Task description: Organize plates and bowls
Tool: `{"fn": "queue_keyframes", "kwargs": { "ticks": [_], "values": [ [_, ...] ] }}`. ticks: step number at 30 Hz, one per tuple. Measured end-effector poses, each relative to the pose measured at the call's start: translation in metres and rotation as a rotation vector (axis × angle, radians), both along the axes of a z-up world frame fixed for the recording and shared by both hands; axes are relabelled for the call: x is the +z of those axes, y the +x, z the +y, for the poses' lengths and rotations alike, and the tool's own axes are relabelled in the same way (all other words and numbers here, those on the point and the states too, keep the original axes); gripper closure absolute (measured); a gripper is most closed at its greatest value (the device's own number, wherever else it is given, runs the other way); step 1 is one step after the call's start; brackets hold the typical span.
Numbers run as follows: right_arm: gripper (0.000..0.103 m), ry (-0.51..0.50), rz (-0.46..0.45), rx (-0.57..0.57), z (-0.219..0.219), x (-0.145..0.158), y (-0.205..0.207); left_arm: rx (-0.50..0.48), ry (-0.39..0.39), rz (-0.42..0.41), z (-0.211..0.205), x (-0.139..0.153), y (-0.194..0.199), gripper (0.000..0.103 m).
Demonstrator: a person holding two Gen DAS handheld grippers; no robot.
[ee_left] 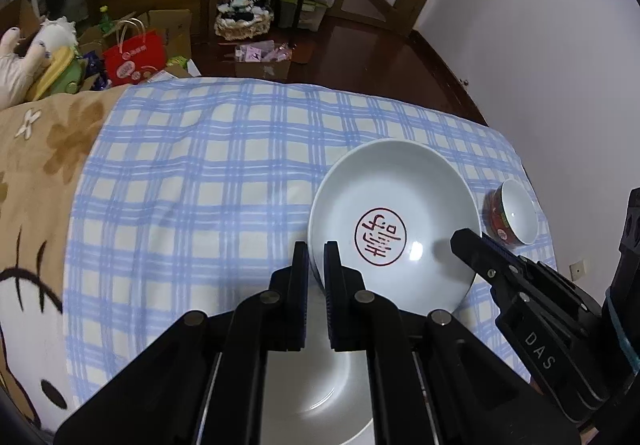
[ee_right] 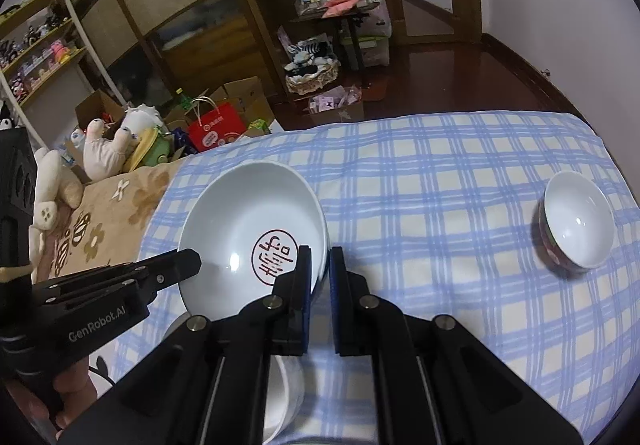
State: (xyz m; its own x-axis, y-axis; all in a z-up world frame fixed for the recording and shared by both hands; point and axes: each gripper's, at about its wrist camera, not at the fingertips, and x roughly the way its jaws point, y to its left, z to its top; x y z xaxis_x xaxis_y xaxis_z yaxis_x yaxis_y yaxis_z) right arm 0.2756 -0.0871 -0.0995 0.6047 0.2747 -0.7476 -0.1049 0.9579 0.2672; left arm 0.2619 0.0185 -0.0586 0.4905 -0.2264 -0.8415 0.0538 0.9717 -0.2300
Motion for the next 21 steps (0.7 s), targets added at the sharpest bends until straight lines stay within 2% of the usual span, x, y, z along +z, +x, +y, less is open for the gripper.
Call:
{"fn": "queue_keyframes", "kwargs": {
  "ticks": [4, 14, 21],
  "values": [
    [0.094, 0.001, 0.000, 0.009, 0.009, -0.001, -0.016, 0.000, 0.039, -0.008, 0.004, 0.003, -0.018, 0.096],
    [0.094, 0.023, 0.015, 0.024, 0.022, -0.008, -0.053, 0.038, 0.051, -0.004, 0.019, 0.004, -0.059, 0.096],
    [0.094, 0.022, 0.014, 0.021, 0.026, -0.012, -0.073, 0.058, 0.032, 0.005, 0.024, -0.003, -0.082, 0.096]
  ]
}}
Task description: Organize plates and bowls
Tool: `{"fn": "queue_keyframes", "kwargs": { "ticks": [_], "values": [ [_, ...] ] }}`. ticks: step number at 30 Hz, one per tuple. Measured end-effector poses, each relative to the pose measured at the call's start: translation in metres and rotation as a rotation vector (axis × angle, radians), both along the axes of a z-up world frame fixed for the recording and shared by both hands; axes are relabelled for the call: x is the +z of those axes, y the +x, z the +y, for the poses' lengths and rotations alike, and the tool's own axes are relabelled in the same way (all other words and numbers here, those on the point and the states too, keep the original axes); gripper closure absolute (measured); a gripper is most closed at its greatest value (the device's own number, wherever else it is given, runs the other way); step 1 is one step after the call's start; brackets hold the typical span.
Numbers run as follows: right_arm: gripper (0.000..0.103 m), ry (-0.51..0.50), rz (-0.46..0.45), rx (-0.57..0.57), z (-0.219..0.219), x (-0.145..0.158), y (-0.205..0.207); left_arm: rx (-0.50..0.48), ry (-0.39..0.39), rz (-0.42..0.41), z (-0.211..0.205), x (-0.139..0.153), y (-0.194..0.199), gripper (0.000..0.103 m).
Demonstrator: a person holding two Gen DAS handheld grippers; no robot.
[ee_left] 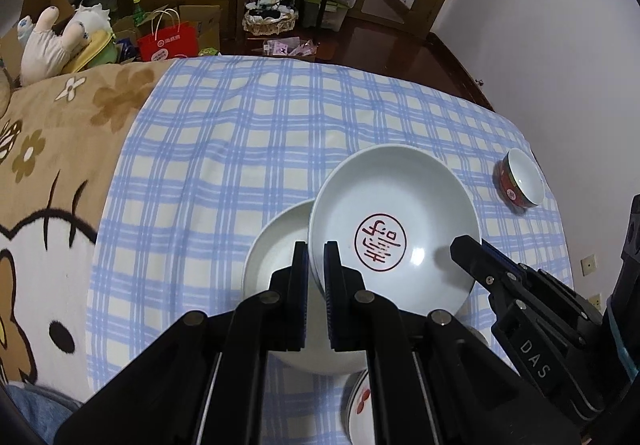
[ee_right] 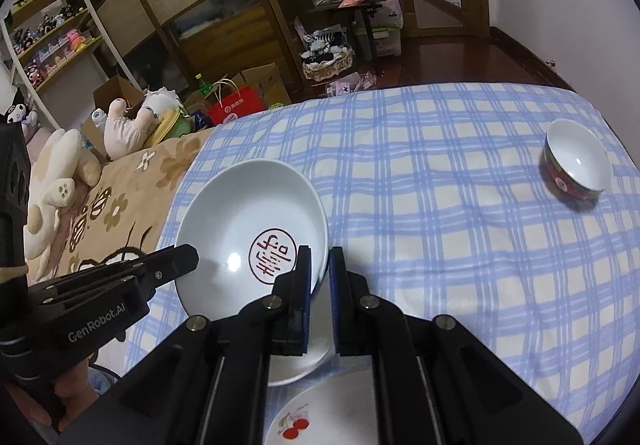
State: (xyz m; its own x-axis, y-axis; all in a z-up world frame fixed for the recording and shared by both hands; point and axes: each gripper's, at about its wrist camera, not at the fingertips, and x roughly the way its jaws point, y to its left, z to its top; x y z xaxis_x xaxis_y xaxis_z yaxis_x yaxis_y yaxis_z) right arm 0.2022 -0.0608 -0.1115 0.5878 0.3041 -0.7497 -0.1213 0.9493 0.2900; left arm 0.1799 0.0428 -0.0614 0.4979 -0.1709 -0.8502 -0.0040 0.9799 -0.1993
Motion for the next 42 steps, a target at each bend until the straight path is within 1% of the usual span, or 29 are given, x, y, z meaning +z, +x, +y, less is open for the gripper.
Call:
{"fn": "queue_keyframes", "kwargs": {
  "ticks": [5, 12, 19, 23, 26, 27, 28, 30, 34, 38, 41, 42],
  "values": [
    [0.094, 0.000, 0.012, 0.003, 0.002, -0.009, -0.004, 0.000, -0.011, 0.004, 0.003, -0.007, -0.004, 0.096],
    [0.094, -0.026, 0.035, 0.020, 0.008, -0.022, 0.000, -0.006, 0.012, 0.041, 0.003, -0.028, -0.004, 0.096],
    [0.094, -0.062, 0.023, 0.032, 0.010, -0.033, 0.000, -0.023, 0.011, 0.077, 0.003, -0.044, 0.000, 0.095],
    [0.094, -0.069, 0.020, 0.038, 0.012, -0.039, 0.000, -0.028, 0.029, 0.084, 0.001, -0.048, 0.001, 0.095],
    [0.094, -0.080, 0.018, 0.046, 0.012, -0.044, -0.001, -0.028, 0.032, 0.115, 0.000, -0.054, 0.003, 0.095],
    [0.094, -0.089, 0.017, 0.051, 0.013, -0.046, -0.002, -0.026, 0.021, 0.142, 0.000, -0.058, 0.004, 0.095],
    [0.094, -0.096, 0.020, 0.052, 0.013, -0.048, -0.003, -0.025, 0.005, 0.151, 0.002, -0.060, 0.005, 0.095],
    [0.094, -0.092, 0.019, 0.046, 0.012, -0.052, -0.004, -0.021, -0.010, 0.146, 0.005, -0.063, 0.006, 0.095],
    [0.096, -0.086, 0.016, 0.046, 0.015, -0.052, -0.004, -0.045, -0.017, 0.130, 0.003, -0.060, 0.007, 0.095],
    [0.096, -0.116, 0.031, 0.064, 0.023, -0.055, -0.003, -0.045, 0.020, 0.118, 0.003, -0.060, 0.006, 0.095],
    [0.096, -0.134, 0.018, 0.068, 0.025, -0.055, -0.007, -0.050, 0.008, 0.118, 0.006, -0.061, 0.003, 0.095],
    [0.096, -0.134, 0.017, 0.066, 0.024, -0.055, -0.007, -0.045, 0.023, 0.111, 0.006, -0.061, 0.002, 0.095]
  ]
}}
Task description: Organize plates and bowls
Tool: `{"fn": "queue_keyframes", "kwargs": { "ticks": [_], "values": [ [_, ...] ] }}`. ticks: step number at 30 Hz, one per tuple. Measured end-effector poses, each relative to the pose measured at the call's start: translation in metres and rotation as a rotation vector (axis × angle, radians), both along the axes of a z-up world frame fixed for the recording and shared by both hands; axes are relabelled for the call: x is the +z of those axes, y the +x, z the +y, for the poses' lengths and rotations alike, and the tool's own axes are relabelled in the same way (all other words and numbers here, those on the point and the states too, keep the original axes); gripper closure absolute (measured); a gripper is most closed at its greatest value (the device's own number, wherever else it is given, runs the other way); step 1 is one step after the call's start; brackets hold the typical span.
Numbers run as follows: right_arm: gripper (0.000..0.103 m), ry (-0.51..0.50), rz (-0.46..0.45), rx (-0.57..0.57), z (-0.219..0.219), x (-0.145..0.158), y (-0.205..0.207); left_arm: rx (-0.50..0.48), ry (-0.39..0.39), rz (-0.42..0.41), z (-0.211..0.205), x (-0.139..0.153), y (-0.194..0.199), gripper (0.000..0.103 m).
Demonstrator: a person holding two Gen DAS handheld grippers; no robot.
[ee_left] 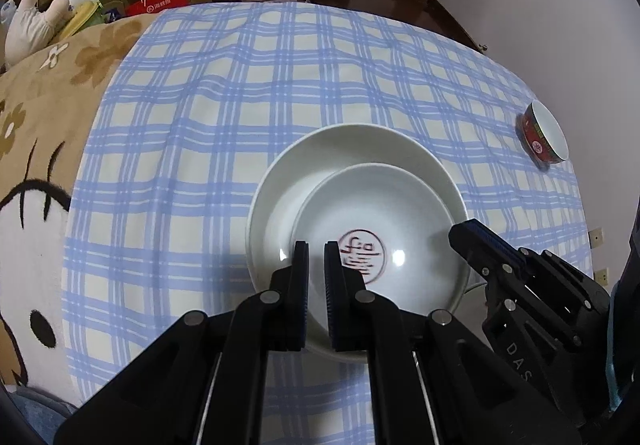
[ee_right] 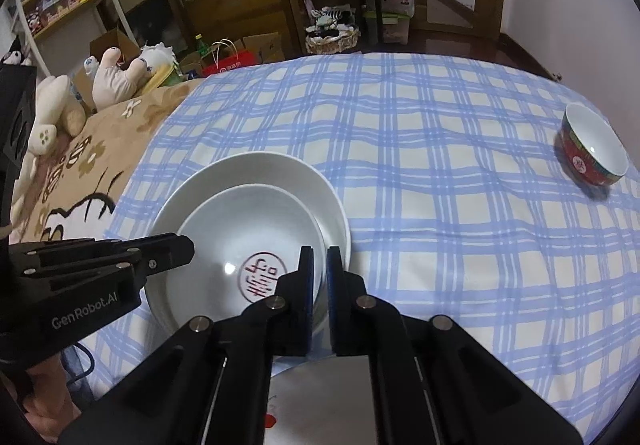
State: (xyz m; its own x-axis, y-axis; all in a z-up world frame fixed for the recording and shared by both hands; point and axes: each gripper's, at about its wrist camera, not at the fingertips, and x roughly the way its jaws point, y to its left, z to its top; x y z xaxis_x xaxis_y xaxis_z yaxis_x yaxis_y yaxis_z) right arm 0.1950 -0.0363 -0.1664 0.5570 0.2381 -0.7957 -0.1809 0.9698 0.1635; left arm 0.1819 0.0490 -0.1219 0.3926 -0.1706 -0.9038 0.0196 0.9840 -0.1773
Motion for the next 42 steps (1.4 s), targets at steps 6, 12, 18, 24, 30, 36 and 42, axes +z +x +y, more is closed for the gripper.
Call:
{"fn": "queue_keyframes", "kwargs": {
  "ticks": [6, 12, 18, 24, 30, 36, 42],
  "values": [
    [0.096, 0.014, -0.011, -0.026, -0.005, 0.005, -0.006, -0.008, 0.025, -0.029, 0.001, 0.005, -0.005, 0.094],
    [0.096, 0.028, -0.034, -0.064, -0.030, 0.017, -0.012, -0.056, 0.042, -0.078, -0.011, 0.024, -0.013, 0.090],
    [0.095, -0.003, -0.061, -0.135, -0.082, 0.031, -0.013, -0.126, 0.054, -0.146, -0.042, 0.053, -0.010, 0.078],
    [0.093, -0.019, -0.074, -0.267, -0.149, 0.045, -0.003, -0.232, 0.102, -0.166, -0.085, 0.058, 0.003, 0.059],
    [0.056, 0.016, -0.111, -0.350, -0.217, 0.064, 0.011, -0.281, 0.112, -0.189, -0.126, 0.071, 0.023, 0.047],
    [0.022, -0.005, -0.098, -0.386, -0.265, 0.077, 0.040, -0.348, 0.174, -0.243, -0.181, 0.089, 0.056, 0.012],
    [0.016, -0.032, -0.095, -0.373, -0.293, 0.074, 0.069, -0.371, 0.170, -0.243, -0.227, 0.091, 0.096, 0.011]
  ]
}}
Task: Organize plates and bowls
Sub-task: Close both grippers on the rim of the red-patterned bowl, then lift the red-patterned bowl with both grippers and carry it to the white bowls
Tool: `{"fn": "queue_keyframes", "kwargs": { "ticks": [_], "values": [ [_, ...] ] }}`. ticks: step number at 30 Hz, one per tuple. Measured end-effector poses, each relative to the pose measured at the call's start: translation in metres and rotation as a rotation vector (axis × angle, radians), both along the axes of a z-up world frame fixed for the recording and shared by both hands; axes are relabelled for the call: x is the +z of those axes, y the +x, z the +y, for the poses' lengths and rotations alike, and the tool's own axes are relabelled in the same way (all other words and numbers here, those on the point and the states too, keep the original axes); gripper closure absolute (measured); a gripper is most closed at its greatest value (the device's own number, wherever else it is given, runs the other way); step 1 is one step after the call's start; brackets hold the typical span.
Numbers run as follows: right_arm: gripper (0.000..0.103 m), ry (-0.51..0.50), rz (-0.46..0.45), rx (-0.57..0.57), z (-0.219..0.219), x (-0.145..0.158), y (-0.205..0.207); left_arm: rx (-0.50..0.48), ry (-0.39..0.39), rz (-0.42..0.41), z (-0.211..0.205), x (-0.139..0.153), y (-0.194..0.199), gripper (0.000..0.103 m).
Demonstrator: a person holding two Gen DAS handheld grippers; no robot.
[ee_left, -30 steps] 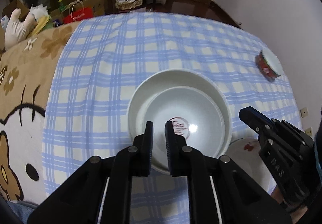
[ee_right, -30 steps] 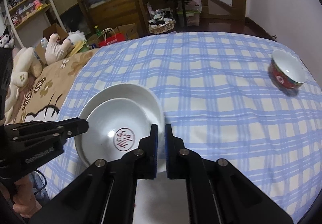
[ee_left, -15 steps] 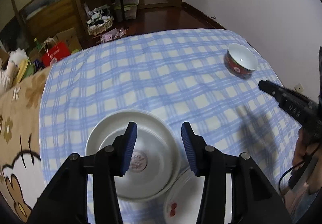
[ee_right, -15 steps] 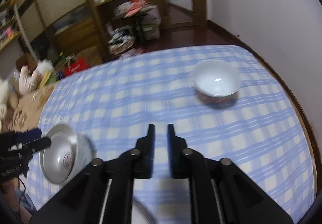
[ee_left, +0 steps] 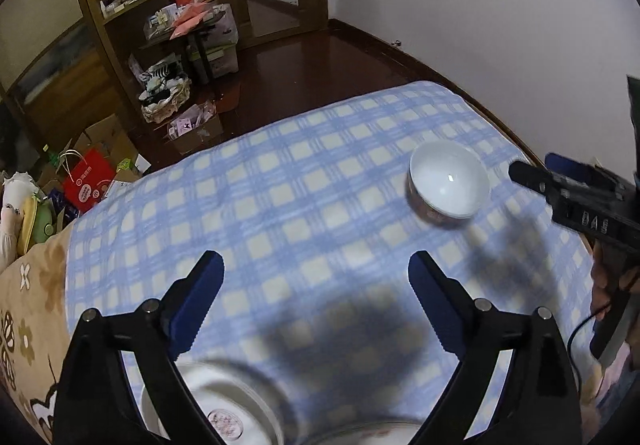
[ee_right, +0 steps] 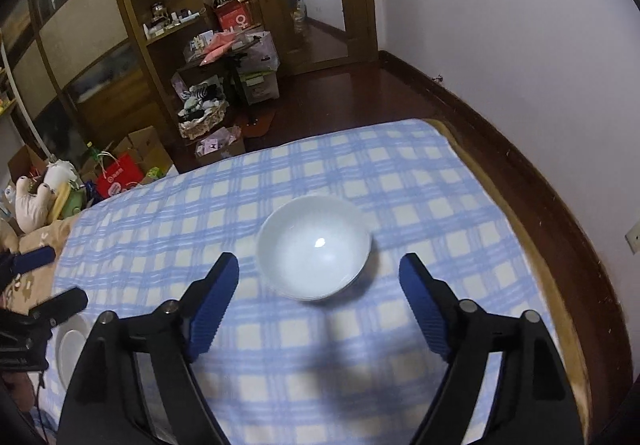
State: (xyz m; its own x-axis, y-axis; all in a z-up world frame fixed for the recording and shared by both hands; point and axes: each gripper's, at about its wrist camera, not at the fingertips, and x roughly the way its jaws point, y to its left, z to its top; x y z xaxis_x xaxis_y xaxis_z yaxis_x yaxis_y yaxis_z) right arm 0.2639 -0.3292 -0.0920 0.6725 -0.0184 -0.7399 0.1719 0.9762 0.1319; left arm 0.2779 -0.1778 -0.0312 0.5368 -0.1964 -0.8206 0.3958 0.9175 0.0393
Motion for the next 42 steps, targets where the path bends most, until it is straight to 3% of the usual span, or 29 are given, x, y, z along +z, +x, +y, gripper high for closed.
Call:
{"fn": "queue_keyframes", "kwargs": {
  "ticks": [12, 16, 20, 24, 25, 27, 28, 30, 32, 33, 35, 38, 42],
  "values": [
    [0.016, 0.080, 0.027, -0.002, -0.026, -0.043, 0.036, -0.020, -0.092, 0.087, -0.052, -0.046, 0.057, 0.011],
    [0.017, 0.082, 0.057, -0.012, -0.030, -0.057, 0.043, 0.005, -0.061, 0.094, -0.063, -0.063, 0.068, 0.011],
    [0.034, 0.083, 0.106, -0.006, -0.032, -0.070, 0.053, 0.017, -0.077, 0.129, -0.071, -0.076, 0.077, 0.011],
    [0.041, 0.091, 0.127, -0.004, -0.034, -0.078, 0.059, -0.010, -0.113, 0.187, -0.083, -0.087, 0.084, 0.011],
    [0.050, 0.090, 0.134, -0.012, -0.034, -0.080, 0.061, -0.013, -0.128, 0.210, -0.085, -0.090, 0.086, 0.013],
    [0.055, 0.103, 0.155, -0.026, -0.036, -0.086, 0.064, -0.025, -0.141, 0.237, -0.091, -0.095, 0.090, 0.018],
    [0.057, 0.115, 0.163, -0.029, -0.037, -0.089, 0.066, -0.028, -0.140, 0.237, -0.094, -0.097, 0.090, 0.024],
    [0.073, 0.145, 0.188, -0.038, -0.040, -0.097, 0.069, -0.040, -0.156, 0.274, -0.100, -0.103, 0.094, 0.037],
    [0.085, 0.173, 0.206, -0.043, -0.041, -0.104, 0.070, -0.041, -0.158, 0.316, -0.105, -0.109, 0.097, 0.060],
    [0.087, 0.191, 0.209, -0.043, -0.042, -0.107, 0.070, -0.041, -0.162, 0.335, -0.107, -0.113, 0.098, 0.064],
    [0.089, 0.192, 0.207, -0.048, -0.041, -0.109, 0.068, -0.044, -0.212, 0.370, -0.109, -0.117, 0.096, 0.083],
    [0.091, 0.171, 0.195, -0.051, -0.037, -0.106, 0.064, -0.053, -0.219, 0.369, -0.113, -0.117, 0.090, 0.092],
    [0.093, 0.148, 0.168, -0.050, -0.031, -0.097, 0.056, -0.064, -0.134, 0.332, -0.117, -0.112, 0.077, 0.092]
  ]
}}
